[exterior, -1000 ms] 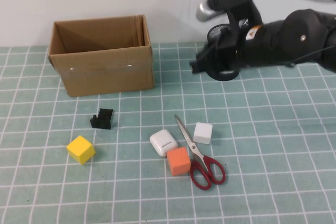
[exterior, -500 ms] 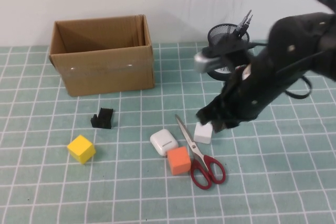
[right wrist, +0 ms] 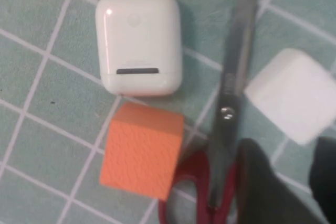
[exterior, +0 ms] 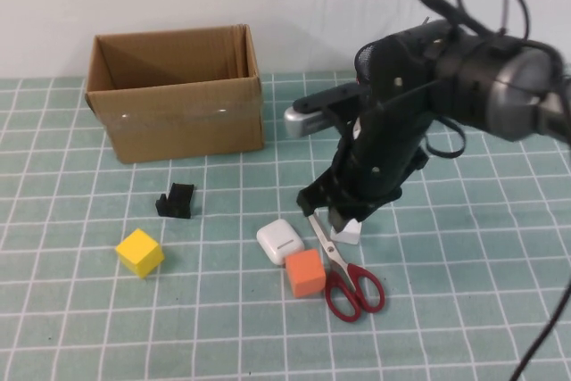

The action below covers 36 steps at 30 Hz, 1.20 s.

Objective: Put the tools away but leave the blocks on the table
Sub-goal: Pick up the scissors from the table

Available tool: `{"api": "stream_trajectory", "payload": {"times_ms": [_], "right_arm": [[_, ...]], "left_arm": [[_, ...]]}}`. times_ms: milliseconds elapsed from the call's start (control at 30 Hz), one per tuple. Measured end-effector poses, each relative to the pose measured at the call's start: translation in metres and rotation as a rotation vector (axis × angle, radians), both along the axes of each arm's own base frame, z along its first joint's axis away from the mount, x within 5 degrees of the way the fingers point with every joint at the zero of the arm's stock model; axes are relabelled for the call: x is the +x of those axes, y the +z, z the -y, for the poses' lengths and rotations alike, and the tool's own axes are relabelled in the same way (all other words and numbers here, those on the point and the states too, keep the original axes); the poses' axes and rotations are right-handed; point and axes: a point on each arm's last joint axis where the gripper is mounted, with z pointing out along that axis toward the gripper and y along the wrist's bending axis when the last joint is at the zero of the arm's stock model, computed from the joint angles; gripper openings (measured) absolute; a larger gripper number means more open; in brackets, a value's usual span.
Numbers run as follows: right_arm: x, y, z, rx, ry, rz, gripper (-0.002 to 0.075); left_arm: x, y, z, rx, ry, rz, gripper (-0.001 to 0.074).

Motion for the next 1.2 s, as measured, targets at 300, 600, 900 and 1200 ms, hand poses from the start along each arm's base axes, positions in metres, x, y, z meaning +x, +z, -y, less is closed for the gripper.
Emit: {"api": "stream_trajectory", "payload": {"times_ms": [300, 600, 900, 1200], "right_arm": [[0.015, -0.024, -0.016, 0.013, -0.039, -0.077, 0.0294], [0.017, -0.033, -0.02, 0.007, -0.041, -0.095, 0.0297], [0.021, -0.028, -0.021, -0.008, -0.03, -0.068, 0.0293], [0.023, -0.009, -0.025, -0.013, -0.009, -0.044, 0.0293]], "left_arm": [[0.0, 0.0, 0.0, 0.0, 0.0, 0.0, -0.0004], [0.0, 0.0, 0.0, 0.0, 0.0, 0.0, -0.0004], [0.0, 0.0, 0.0, 0.0, 0.0, 0.0, -0.0004], [0.0, 0.0, 0.0, 0.0, 0.0, 0.0, -0.0004]]}}
